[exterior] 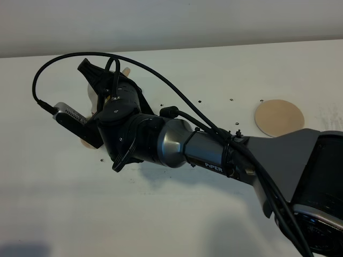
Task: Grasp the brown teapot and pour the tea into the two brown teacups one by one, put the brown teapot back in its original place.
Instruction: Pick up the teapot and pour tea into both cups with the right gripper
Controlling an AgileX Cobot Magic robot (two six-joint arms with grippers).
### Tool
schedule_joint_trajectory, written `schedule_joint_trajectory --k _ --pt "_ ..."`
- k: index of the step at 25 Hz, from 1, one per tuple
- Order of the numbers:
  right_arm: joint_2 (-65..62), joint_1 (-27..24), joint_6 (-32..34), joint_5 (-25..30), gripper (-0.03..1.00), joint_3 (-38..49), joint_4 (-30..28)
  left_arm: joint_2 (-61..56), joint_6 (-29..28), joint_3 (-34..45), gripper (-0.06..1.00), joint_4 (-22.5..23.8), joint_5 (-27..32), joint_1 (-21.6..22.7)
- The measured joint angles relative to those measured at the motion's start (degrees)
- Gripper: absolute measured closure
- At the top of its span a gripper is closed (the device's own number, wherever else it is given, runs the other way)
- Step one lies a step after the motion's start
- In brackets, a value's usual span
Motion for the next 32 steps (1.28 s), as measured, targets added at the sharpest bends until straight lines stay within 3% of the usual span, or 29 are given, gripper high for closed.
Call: schedule_joint_trajectory --k 32 --pt "0.00 0.98 0.55 1.35 0.87 0.00 -1.05 0.00 0.00 0.00 0.61 0.00 0.00 0.00"
